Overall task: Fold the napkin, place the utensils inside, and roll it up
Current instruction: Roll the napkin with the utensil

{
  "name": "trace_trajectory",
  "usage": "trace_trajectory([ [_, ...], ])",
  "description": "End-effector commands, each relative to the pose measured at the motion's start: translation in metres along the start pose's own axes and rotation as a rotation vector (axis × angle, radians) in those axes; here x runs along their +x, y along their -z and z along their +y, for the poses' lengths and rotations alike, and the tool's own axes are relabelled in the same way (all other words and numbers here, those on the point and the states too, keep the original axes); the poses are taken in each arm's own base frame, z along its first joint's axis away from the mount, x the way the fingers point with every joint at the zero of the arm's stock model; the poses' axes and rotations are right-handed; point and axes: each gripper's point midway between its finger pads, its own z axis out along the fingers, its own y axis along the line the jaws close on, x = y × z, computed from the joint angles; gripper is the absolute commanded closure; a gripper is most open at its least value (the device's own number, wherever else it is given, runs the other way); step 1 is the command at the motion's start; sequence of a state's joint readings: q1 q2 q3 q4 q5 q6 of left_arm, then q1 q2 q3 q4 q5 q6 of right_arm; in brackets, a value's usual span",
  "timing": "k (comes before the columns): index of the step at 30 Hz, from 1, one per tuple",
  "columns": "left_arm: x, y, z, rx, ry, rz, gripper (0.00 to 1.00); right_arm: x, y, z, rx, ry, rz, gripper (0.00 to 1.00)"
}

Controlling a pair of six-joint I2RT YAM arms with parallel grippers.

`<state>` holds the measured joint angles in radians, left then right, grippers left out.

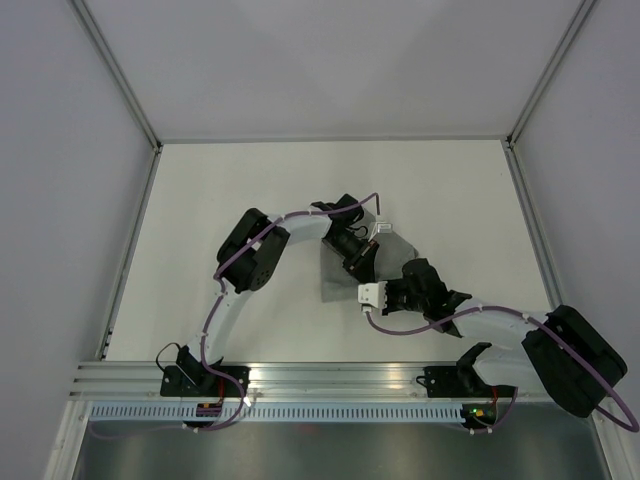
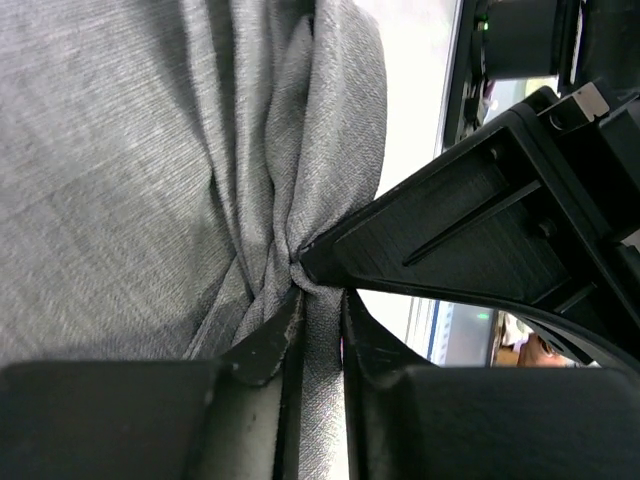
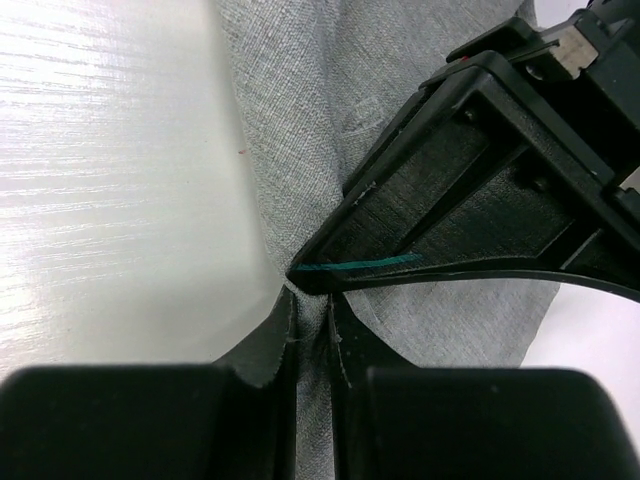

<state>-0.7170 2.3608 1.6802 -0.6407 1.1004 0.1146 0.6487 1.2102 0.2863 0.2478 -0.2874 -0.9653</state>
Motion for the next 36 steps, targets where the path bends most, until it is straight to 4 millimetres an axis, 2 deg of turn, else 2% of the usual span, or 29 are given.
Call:
trace_trajectory([
  [1, -0.009, 0.005, -0.008, -0.047, 0.064, -0.038, 0.78, 0.018, 0.006, 0.025, -0.085, -0.089, 0.072, 1.00],
  [3, -0.025, 0.010, -0.015, -0.079, 0.046, -0.096, 0.72, 0.018, 0.007, 0.028, -0.108, -0.096, 0.071, 1.00],
  [5, -0.030, 0.014, -0.014, -0.110, 0.048, -0.132, 0.70, 0.020, 0.008, 0.033, -0.145, -0.119, 0.076, 1.00],
  [6, -0.040, 0.019, -0.018, -0.143, 0.030, -0.180, 0.70, 0.018, 0.009, 0.029, -0.146, -0.129, 0.071, 1.00],
  [8, -0.053, 0.032, -0.013, -0.227, 0.013, -0.256, 0.67, 0.016, 0.010, 0.029, -0.167, -0.144, 0.057, 1.00],
  [9, -0.067, 0.046, -0.023, -0.266, 0.008, -0.327, 0.66, 0.017, 0.011, 0.031, -0.187, -0.155, 0.062, 1.00],
  [11, -0.081, 0.068, -0.017, -0.340, -0.015, -0.445, 0.65, 0.020, 0.013, 0.033, -0.207, -0.169, 0.062, 0.99],
  [12, -0.079, 0.073, -0.012, -0.380, 0.017, -0.480, 0.65, 0.022, 0.014, 0.031, -0.208, -0.180, 0.065, 0.99],
  [13, -0.096, 0.095, -0.020, -0.446, -0.031, -0.577, 0.64, 0.021, 0.014, 0.030, -0.215, -0.183, 0.062, 0.99],
  [14, -0.102, 0.109, -0.020, -0.475, -0.045, -0.633, 0.64, 0.021, 0.015, 0.034, -0.234, -0.195, 0.058, 1.00],
  [15, -0.092, 0.115, -0.013, -0.520, -0.019, -0.660, 0.64, 0.023, 0.016, 0.032, -0.238, -0.199, 0.058, 1.00],
  [16, -0.105, 0.142, -0.018, -0.590, -0.060, -0.770, 0.63, 0.023, 0.017, 0.034, -0.254, -0.209, 0.058, 0.99],
  [17, -0.105, 0.151, -0.023, -0.610, -0.087, -0.809, 0.63, 0.021, 0.017, 0.032, -0.266, -0.216, 0.045, 1.00],
  [18, -0.091, 0.157, -0.008, -0.692, -0.075, -0.842, 0.63, 0.024, 0.018, 0.030, -0.268, -0.229, 0.046, 1.00],
  [19, -0.099, 0.177, -0.028, -0.709, -0.146, -0.934, 0.63, 0.024, 0.019, 0.032, -0.283, -0.241, 0.047, 1.00],
  [20, -0.079, 0.177, -0.015, -0.759, -0.133, -0.944, 0.62, 0.022, 0.019, 0.028, -0.290, -0.253, 0.034, 0.99],
  [21, -0.075, 0.192, -0.011, -0.832, -0.138, -1.005, 0.62, 0.024, 0.020, 0.027, -0.294, -0.262, 0.035, 0.99],
  [22, -0.073, 0.211, -0.027, -0.866, -0.168, -1.083, 0.62, 0.025, 0.021, 0.028, -0.306, -0.276, 0.037, 1.00],
  [23, -0.059, 0.215, -0.023, -0.893, -0.185, -1.142, 0.61, 0.027, 0.021, 0.024, -0.302, -0.289, 0.038, 1.00],
  [24, -0.051, 0.234, -0.025, -0.961, -0.185, -1.218, 0.60, 0.026, 0.021, 0.023, -0.310, -0.292, 0.031, 1.00],
  [25, -0.049, 0.247, -0.041, -0.964, -0.221, -1.296, 0.59, 0.027, 0.021, 0.024, -0.319, -0.303, 0.034, 1.00],
  [27, -0.035, 0.253, -0.047, -0.997, -0.285, -1.327, 0.58, 0.028, 0.021, 0.025, -0.327, -0.314, 0.038, 0.99],
  [28, -0.036, 0.242, -0.054, -1.002, -0.333, -1.296, 0.58, 0.029, 0.021, 0.026, -0.334, -0.316, 0.040, 1.00],
  [29, -0.034, 0.238, -0.059, -1.083, -0.450, -1.223, 0.58, 0.030, 0.020, 0.026, -0.338, -0.322, 0.044, 0.99],
  [30, -0.031, 0.237, -0.059, -1.162, -0.489, -1.196, 0.58, 0.031, 0.020, 0.026, -0.338, -0.326, 0.045, 1.00],
  [31, -0.031, 0.220, -0.067, -1.175, -0.563, -1.147, 0.58, 0.030, 0.020, 0.026, -0.347, -0.330, 0.043, 1.00],
  [33, -0.026, 0.210, -0.065, -1.258, -0.675, -1.053, 0.57, 0.031, 0.018, 0.023, -0.347, -0.344, 0.044, 1.00],
  [34, -0.024, 0.194, -0.068, -1.262, -0.725, -1.005, 0.57, 0.030, 0.018, 0.023, -0.352, -0.352, 0.039, 1.00],
  [36, -0.017, 0.186, -0.059, -1.349, -0.789, -0.925, 0.57, 0.031, 0.018, 0.020, -0.352, -0.370, 0.040, 1.00],
])
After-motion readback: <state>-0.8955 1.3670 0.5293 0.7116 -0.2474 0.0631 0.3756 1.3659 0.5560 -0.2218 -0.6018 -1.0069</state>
